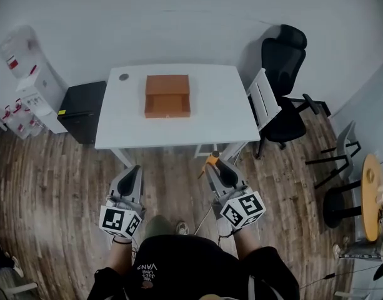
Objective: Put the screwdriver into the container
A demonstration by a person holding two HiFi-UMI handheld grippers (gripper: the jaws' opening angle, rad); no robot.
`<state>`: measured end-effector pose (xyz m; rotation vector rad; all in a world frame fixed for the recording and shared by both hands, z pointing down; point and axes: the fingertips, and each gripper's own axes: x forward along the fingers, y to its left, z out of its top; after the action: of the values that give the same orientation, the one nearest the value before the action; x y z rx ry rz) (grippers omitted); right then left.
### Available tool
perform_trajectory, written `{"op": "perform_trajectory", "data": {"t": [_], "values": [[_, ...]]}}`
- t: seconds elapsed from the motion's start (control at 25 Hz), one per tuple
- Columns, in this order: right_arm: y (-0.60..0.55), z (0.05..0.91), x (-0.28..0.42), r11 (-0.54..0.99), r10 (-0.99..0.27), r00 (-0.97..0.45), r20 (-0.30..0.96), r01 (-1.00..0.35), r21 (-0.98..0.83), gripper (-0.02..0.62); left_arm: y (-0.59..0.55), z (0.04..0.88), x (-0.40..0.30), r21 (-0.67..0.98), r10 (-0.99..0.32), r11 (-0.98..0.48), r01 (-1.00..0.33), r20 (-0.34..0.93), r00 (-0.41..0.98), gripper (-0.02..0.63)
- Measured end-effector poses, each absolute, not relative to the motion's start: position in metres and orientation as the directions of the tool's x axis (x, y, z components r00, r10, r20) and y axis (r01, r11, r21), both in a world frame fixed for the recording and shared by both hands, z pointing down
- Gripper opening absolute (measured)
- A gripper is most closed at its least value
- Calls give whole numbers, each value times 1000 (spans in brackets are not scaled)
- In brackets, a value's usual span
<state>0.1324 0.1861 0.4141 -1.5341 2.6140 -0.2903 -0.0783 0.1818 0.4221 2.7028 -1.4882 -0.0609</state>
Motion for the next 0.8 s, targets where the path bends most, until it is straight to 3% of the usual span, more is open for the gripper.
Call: {"op": "perform_trajectory", "data": {"t": [0.8], "values": [[71,430,111,425,-894,-445,50,-879,-216,115,62,442,-89,93,-803,-592,-801,24,596,14]]}}
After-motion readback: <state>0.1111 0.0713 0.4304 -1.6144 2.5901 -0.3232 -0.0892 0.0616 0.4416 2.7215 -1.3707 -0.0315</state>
